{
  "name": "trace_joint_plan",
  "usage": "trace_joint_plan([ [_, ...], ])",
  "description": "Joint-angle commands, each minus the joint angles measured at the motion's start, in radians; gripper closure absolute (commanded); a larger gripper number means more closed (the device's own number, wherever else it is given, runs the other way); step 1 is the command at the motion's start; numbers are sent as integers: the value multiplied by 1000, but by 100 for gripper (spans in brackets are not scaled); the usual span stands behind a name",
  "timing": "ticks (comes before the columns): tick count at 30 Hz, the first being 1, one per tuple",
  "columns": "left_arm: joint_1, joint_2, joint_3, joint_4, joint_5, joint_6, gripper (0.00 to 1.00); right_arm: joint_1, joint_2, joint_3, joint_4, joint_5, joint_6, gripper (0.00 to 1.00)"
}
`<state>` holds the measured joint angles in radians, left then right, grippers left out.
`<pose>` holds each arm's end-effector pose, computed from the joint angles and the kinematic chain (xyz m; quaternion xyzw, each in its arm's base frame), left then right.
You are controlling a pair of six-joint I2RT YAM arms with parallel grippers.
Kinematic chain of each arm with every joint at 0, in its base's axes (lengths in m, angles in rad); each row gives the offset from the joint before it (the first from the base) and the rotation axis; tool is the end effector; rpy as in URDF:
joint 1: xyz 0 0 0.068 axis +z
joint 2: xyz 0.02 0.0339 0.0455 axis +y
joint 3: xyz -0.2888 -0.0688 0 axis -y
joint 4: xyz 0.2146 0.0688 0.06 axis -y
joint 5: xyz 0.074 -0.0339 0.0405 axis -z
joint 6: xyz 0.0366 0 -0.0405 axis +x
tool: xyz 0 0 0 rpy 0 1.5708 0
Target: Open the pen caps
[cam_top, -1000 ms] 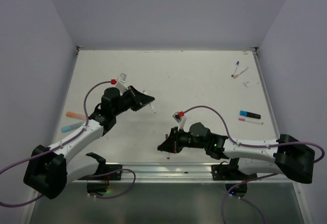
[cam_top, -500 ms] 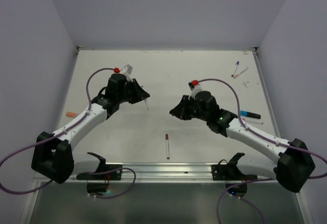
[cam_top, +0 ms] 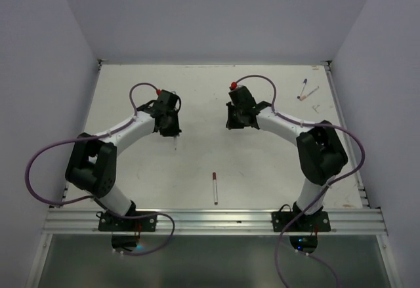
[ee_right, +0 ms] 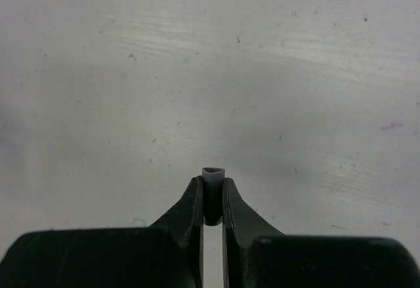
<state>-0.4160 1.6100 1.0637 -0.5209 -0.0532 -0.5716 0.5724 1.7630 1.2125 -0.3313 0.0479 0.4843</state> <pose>0.2745 -0.1191 0.2450 -0.0819 0.9647 -0.0954 0.2315 0.3033 0.1934 0.2505 -0.0334 0.9404 0.1507 0.3029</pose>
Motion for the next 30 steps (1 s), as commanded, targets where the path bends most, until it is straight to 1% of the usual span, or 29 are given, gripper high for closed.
trace_joint_plan([
  [1,-17,22,90,-80,-82,55,100,-22,64,97,-70,64,-69,100],
  [5,-30,97,160,-125,-106,64,100,-29,127,139,-98,84,-75,100],
  [11,-47,212,241,-178,-103,79,100,-34,179,163,-120,127,-93,100],
  [24,-55,290,242,-197,-125,76,100,-36,217,156,-118,109,-75,100],
  [30,-56,320,242,-179,-117,67,89,-36,233,156,-117,116,-78,100],
])
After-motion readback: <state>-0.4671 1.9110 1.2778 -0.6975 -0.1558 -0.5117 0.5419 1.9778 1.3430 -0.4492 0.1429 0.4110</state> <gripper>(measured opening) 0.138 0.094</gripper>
